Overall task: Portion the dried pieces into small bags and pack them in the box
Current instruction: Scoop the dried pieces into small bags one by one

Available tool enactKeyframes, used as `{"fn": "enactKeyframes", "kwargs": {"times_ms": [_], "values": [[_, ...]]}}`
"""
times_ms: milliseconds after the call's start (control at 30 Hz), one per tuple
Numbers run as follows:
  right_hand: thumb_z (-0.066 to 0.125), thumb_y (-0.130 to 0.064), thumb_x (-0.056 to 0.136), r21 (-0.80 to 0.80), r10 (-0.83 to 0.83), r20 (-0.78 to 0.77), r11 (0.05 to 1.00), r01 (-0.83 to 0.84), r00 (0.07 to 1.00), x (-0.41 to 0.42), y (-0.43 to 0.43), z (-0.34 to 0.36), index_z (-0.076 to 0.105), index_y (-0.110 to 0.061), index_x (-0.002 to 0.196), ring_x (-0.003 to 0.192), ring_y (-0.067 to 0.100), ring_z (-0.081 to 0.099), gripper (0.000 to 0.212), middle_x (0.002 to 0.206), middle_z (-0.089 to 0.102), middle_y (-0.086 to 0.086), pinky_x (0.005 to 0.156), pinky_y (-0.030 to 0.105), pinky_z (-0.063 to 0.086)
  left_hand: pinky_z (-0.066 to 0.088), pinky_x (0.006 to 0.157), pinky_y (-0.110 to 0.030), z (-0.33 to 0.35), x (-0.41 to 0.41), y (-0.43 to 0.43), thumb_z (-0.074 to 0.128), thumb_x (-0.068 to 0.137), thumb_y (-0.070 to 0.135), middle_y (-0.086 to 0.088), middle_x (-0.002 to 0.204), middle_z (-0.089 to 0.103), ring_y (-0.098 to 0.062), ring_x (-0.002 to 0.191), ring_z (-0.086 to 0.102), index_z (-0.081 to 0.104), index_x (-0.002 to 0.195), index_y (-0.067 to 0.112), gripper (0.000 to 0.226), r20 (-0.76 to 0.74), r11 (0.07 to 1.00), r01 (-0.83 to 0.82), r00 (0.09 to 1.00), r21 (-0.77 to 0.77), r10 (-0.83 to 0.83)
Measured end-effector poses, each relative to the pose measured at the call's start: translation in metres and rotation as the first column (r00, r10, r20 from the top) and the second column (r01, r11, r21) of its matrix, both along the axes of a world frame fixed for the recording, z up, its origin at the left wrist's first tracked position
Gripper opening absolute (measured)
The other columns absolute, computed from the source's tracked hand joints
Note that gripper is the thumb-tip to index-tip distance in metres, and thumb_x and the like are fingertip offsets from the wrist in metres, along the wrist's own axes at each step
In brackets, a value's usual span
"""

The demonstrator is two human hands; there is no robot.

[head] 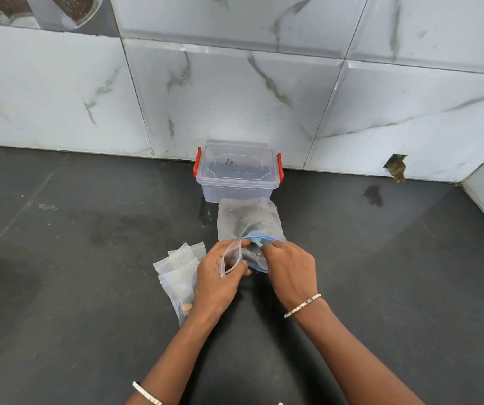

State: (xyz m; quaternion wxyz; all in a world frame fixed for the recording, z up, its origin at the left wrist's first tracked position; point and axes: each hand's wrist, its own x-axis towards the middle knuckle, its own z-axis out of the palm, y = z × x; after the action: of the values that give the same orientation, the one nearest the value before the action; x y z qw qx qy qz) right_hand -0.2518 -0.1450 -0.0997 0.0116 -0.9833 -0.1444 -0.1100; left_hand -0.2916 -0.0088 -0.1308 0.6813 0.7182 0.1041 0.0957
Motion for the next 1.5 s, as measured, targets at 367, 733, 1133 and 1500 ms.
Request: {"fn": "enactKeyframes", "kwargs": {"times_ms": [367,733,1133,1500], "values": [[0.071,-0.018,0.079,0.294,-0.094,0.025,0.952,0.082,0.995,-0.014,-0.029,0.015,0.074,-0.023,0.078,0.062,0.025,0.063,0.005,0.07,0.068,-0.004,0.046,0.029,0.041,0.05,0.062,-0.014,0.003,-0.002,0.0,0.062,0.081,-0.015,0.0,0.115,0.073,-0.005,0.071,0.068,0.076,0.111,0.018,0.046,-0.045,0.998,-0.021,0.999,-0.062,0.018],[0.075,-0.022,0.076,0.297,0.063,0.076,0.951,-0.082,0.995,-0.019,-0.02,-0.012,0.074,-0.027,0.076,0.057,0.019,0.066,0.005,0.07,0.071,-0.007,0.039,0.029,0.048,0.053,0.063,-0.015,0.003,-0.007,0.0,0.06,0.081,-0.016,-0.002,0.11,0.075,-0.015,0.089,0.073,0.078,0.105,0.02,0.046,-0.078,0.994,-0.054,0.996,-0.098,0.047],[0.083,-0.009,0.06,0.132,0.092,0.216,0.984,-0.122,0.972,-0.009,-0.002,-0.014,0.067,-0.02,0.067,0.043,0.019,0.056,0.021,0.056,0.061,-0.003,0.038,0.023,0.035,0.054,0.065,-0.017,0.012,-0.008,-0.005,0.058,0.084,-0.016,-0.003,0.113,0.072,-0.01,0.082,0.072,0.077,0.112,0.019,0.048,-0.047,0.995,0.027,0.998,-0.1,-0.032],[0.088,-0.002,0.021,0.023,-0.015,-0.052,1.0,0.016,0.999,0.0,0.011,0.003,0.048,-0.021,0.04,0.026,0.017,0.043,0.049,0.035,0.045,-0.003,0.042,0.015,0.013,0.052,0.061,-0.015,0.011,-0.007,-0.003,0.058,0.082,-0.014,0.0,0.11,0.073,-0.015,0.076,0.071,0.078,0.107,0.027,0.052,-0.055,0.989,0.007,0.998,-0.151,-0.016]]}}
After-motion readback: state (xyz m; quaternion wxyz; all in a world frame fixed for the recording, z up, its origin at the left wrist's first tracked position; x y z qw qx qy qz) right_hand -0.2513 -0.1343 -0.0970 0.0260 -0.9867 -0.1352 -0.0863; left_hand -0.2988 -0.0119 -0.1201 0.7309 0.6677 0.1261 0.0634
